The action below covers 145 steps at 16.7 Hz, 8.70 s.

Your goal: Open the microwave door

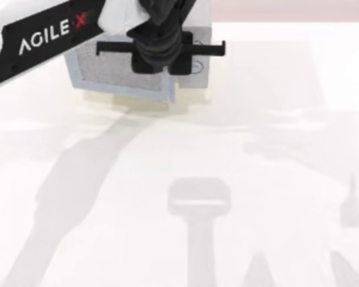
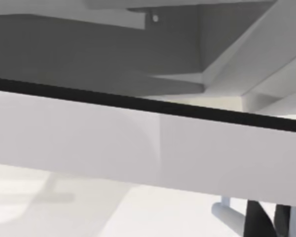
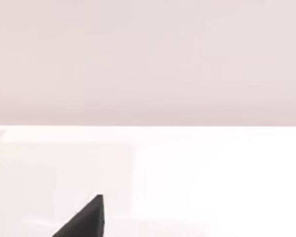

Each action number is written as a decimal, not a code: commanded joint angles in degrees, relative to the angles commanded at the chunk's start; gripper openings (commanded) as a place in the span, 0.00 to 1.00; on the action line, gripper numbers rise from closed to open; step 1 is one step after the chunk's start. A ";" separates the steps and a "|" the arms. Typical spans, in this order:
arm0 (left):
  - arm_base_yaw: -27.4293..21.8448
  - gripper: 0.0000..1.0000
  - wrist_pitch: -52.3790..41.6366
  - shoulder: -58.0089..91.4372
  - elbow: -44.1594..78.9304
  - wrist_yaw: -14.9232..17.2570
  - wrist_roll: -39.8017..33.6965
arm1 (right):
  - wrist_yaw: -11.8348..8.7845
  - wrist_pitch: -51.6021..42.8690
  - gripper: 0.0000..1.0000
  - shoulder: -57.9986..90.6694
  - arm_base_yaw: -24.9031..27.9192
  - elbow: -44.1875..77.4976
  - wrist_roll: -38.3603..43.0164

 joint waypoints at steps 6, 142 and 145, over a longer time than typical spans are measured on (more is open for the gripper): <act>0.00 0.00 0.00 0.00 0.00 0.00 0.00 | 0.00 0.00 1.00 0.00 0.00 0.00 0.00; 6.04 0.00 10.36 -19.69 -26.73 15.10 27.35 | 0.00 0.00 1.00 0.00 0.00 0.00 0.00; 6.04 0.00 10.36 -19.69 -26.73 15.10 27.35 | 0.00 0.00 1.00 0.00 0.00 0.00 0.00</act>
